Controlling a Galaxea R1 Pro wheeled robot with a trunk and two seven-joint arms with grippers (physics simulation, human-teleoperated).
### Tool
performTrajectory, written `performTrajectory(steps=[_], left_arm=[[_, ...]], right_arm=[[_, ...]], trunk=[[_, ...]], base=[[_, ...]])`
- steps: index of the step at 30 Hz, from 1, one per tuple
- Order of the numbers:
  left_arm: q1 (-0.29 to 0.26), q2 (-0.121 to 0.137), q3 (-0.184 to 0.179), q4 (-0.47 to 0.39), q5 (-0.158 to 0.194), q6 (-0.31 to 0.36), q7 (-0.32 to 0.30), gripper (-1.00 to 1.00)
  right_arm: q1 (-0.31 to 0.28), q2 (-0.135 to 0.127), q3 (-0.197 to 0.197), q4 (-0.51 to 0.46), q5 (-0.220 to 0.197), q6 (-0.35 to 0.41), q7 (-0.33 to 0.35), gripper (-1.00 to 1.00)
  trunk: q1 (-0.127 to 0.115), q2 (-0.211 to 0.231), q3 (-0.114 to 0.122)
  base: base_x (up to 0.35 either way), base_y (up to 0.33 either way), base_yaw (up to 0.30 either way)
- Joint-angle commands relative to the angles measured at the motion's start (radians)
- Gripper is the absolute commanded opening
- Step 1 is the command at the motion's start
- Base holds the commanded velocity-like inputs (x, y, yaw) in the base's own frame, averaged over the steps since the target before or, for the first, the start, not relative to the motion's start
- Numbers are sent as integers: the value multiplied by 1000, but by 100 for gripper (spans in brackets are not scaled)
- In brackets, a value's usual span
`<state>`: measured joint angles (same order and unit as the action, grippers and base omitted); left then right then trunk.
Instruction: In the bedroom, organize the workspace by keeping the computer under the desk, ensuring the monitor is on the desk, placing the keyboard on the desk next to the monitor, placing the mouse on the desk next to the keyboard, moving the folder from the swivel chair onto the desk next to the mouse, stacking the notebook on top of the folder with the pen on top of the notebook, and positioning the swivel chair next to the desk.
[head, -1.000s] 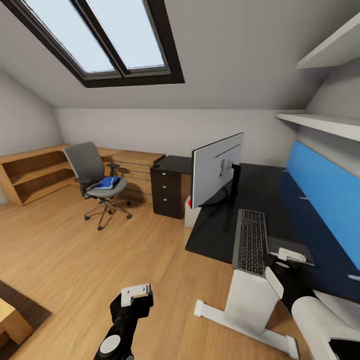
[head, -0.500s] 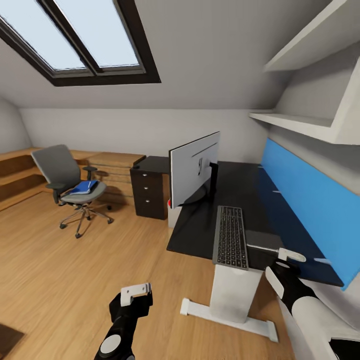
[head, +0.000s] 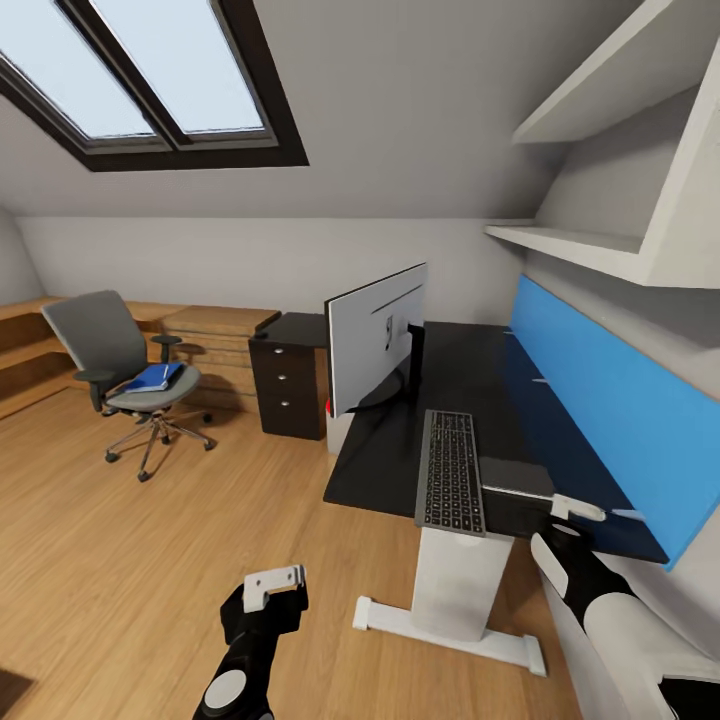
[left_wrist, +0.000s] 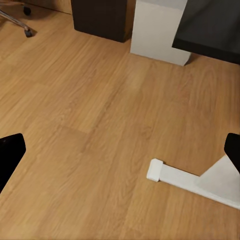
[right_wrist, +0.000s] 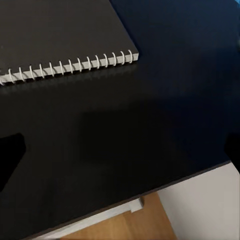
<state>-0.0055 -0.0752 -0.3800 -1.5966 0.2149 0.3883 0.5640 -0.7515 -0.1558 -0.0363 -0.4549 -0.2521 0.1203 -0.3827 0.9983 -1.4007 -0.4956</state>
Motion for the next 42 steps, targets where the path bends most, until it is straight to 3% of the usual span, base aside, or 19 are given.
performTrajectory(steps=[1, 7, 8, 13, 20, 42], left_arm=[[-1, 0, -2, -2, 7, 3, 8, 100], [-1, 0, -2, -2, 7, 3, 9, 100], [-1, 0, -2, -2, 8, 3, 10, 100], [-1, 0, -4, -2, 7, 3, 10, 100], [-1, 0, -15, -2, 8, 3, 10, 100], [-1, 0, -23, -2, 7, 3, 10, 100]], right_arm=[[0, 0, 1, -2, -4, 6, 25, 100], [0, -3, 1, -1, 0, 8, 89, 100], [0, -6, 1, 2, 1, 7, 146, 100], [0, -18, 1, 8, 2, 2, 208, 100], [0, -25, 2, 10, 2, -22, 218, 100], [0, -21, 3, 10, 33, -24, 221, 100]], trunk=[[0, -1, -1], [0, -1, -1], [4, -8, -4], [23, -43, -20], [50, -92, -42], [65, -120, -54]], base=[[0, 0, -6], [0, 0, -3], [0, 0, 0], [0, 0, 0], [0, 0, 0], [0, 0, 0]])
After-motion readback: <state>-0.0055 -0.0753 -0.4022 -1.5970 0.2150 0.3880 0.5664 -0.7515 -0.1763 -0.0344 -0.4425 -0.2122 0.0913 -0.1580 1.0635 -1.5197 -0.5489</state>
